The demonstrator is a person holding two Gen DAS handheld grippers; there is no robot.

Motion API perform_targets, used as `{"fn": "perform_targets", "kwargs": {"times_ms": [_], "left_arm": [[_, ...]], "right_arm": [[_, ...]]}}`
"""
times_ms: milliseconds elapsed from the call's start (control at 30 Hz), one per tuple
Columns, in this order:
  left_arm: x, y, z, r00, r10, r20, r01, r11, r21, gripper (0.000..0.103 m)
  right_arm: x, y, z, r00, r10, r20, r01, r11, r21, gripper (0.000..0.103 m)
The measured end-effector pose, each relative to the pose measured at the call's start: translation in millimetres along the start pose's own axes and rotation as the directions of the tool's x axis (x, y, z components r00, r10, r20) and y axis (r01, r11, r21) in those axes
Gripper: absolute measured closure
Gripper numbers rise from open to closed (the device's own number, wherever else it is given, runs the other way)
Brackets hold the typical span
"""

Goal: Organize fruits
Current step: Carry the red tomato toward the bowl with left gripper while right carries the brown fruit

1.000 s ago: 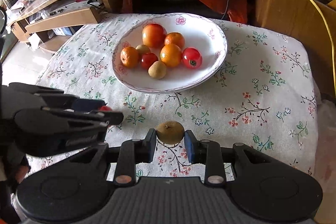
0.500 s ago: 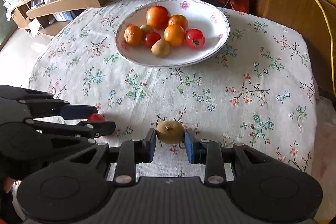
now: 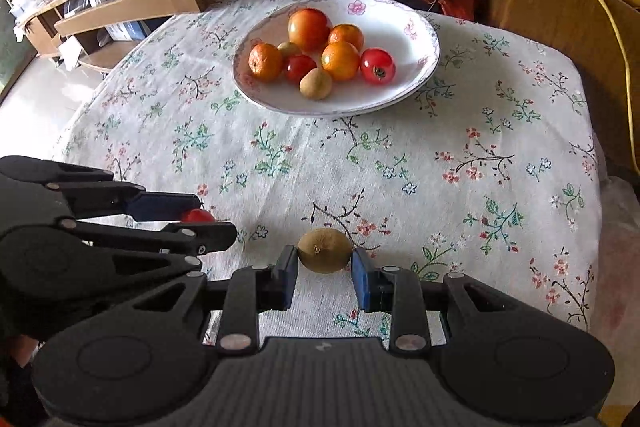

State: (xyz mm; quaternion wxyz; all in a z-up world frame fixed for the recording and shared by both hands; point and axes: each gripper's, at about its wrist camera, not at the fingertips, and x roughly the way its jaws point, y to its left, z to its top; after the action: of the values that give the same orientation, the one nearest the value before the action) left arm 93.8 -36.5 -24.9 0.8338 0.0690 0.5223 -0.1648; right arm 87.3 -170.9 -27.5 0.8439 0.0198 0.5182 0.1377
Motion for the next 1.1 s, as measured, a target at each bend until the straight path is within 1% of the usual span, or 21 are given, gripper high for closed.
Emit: {"fn": "perform_targets", "kwargs": {"times_ms": [367,567,1100], "left_arm": [[-8.0,-2.6,16.6,0.999,0.018,0.049,-0.017,1.0,-0.004,0.066],[-12.6,-1.0,27.5,0.997,0.017,0.08,-0.015,1.0,-0.018,0.066],[-18.3,2.1,47.6,0.991,0.036,0.128,-0.035,0.999,-0.015,0.066]], "right_arm": [[-8.0,-1.5,11.3,0.999,0.005,0.034,-0.006,1.0,0.012,0.072],[-13.4,-4.6,22.4,0.997,-0.008,0.071,0.006,1.0,0.019,0.072],[-20.2,-7.4,42.4,0.992,-0.016,0.126,0.011,0.999,0.042,0.072]]}}
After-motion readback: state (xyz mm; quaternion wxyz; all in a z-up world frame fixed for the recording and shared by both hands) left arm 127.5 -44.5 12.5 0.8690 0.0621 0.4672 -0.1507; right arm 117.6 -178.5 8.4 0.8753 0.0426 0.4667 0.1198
